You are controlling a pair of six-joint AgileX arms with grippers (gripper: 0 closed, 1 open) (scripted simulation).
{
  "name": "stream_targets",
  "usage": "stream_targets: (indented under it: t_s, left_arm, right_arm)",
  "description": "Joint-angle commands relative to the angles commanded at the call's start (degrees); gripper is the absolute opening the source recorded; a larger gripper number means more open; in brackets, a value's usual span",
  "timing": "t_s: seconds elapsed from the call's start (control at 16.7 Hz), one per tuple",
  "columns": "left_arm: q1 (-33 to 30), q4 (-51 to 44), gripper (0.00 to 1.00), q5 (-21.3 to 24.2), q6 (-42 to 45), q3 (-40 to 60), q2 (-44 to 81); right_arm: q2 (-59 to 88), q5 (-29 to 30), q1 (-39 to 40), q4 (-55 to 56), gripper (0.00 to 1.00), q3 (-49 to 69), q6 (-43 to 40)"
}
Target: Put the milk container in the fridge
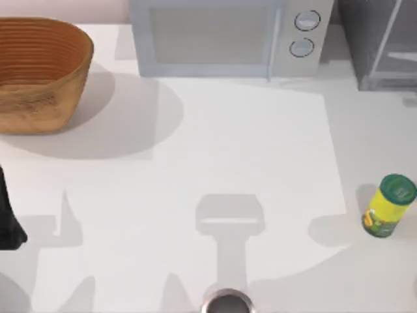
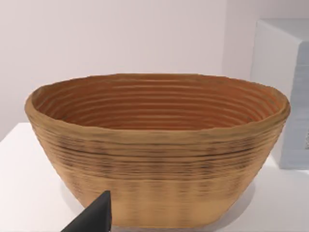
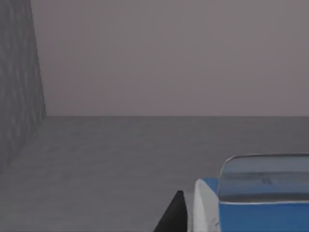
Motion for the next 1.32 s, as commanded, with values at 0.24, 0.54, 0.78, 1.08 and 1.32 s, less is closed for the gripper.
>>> stream_targets:
  t_s: [0.24,0.54,0.78,1.08,1.32]
  left_arm:
    - [0.0,0.0,1.0,0.0,0.0,0.0,0.0]
    - [0.0,0.0,1.0,0.0,0.0,0.0,0.0]
    - [0.0,0.0,1.0,0.0,0.0,0.0,0.0]
    - [0.0,0.0,1.0,0.0,0.0,0.0,0.0]
    - [0.0,0.0,1.0,0.0,0.0,0.0,0.0]
  right_arm:
    - [3.62,0.52,0.58,-3.82,0.0,6.44,0.08]
    - [10.68,2.09,1.94,-13.34,0.0,23.9,0.03]
    - [14.4,3.18,2.99,-19.84,0.0,34.47,-0.12]
    - [15.02,3.42,3.23,-21.24,0.0,36.22,-0.16]
    - [15.02,3.42,3.23,-21.24,0.23,36.22,-0.16]
